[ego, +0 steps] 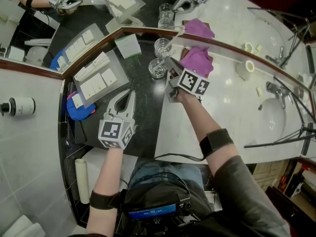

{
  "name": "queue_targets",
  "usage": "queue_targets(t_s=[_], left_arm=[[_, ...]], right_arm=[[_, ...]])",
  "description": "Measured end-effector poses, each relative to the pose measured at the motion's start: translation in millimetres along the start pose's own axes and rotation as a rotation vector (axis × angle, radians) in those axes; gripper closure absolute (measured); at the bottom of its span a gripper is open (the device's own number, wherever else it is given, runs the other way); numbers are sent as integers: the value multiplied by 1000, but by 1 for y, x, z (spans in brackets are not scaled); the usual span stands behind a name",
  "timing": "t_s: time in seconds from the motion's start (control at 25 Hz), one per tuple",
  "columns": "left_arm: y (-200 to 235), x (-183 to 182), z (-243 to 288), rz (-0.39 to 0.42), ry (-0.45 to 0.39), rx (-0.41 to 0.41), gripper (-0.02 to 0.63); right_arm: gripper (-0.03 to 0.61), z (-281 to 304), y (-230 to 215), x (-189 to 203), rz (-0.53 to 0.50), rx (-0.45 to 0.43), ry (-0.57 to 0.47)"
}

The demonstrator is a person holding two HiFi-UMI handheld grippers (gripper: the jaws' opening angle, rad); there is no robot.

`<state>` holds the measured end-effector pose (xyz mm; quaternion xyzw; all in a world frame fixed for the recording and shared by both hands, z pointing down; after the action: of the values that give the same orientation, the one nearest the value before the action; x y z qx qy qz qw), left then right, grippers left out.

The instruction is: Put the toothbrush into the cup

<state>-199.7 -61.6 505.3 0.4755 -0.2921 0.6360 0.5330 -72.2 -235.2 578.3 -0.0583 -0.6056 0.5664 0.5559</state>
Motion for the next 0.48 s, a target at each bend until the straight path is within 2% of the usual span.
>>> queue_targets(t_s=[0.28, 0.48], left_arm=[[-5, -6, 1, -5, -10, -2, 614], [-10, -10, 1, -12, -25, -6, 614]], right_arm=[[531, -11, 8, -22, -23, -19, -25], [531, -25, 21, -43, -77, -36, -10]])
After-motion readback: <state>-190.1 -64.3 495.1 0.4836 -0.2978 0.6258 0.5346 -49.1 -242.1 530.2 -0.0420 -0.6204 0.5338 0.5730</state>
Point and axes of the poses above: the fingertips, and each gripper's own axes: z forward along the fingers, y to its left, x out of its underside, the point moved 2 cm from there along -z, backward along the fingers
